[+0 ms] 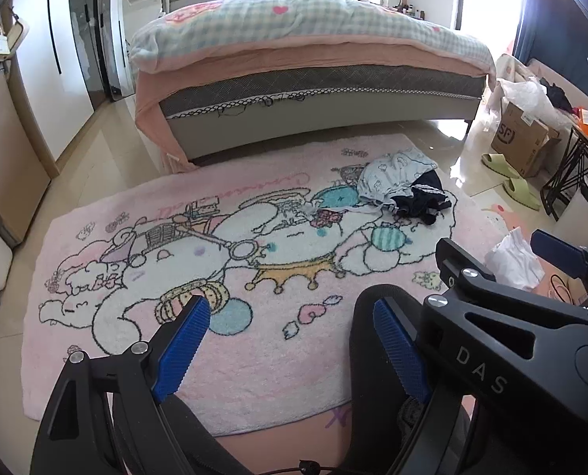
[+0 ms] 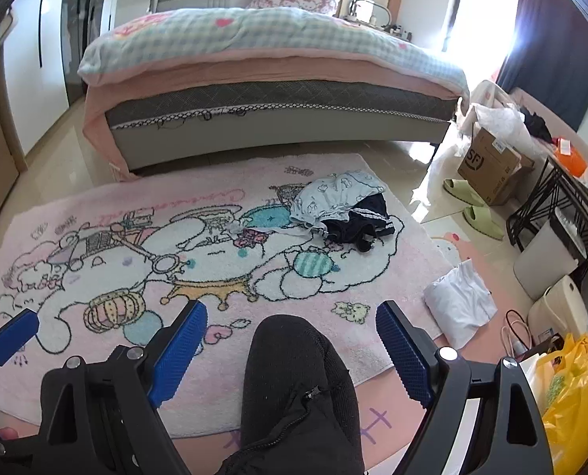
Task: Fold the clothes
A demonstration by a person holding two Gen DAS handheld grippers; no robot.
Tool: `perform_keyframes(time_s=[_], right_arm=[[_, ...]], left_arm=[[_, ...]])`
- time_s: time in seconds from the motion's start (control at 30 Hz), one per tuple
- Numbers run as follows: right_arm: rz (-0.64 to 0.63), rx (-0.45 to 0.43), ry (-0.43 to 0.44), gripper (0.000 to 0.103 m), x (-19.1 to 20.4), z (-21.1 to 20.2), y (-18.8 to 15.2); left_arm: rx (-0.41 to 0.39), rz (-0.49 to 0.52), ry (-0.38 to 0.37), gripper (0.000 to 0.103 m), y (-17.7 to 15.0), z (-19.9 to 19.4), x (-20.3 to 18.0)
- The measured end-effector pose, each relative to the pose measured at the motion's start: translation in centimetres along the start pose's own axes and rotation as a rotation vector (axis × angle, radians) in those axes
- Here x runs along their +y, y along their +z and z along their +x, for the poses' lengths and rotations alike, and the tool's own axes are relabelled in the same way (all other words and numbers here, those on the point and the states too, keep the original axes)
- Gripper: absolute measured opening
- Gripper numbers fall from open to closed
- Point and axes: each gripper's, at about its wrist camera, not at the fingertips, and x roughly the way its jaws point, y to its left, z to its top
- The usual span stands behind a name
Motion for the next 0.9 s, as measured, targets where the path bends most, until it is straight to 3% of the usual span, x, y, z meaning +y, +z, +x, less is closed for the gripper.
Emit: perform_keyframes(time_s=[0.27,0.9], right_arm=[[0.048,0.019,0.006,0.087,-2.0,0.4,-0.3],[0.056,0.120,0.016,0.087,-2.1,2.5,-1.1]], left_arm=[[0.010,0.021,0.004,0.085,0.2,0.1,-1.7],[0.087,0.054,0.025,0.085,-0.2,1.7,-2.7]])
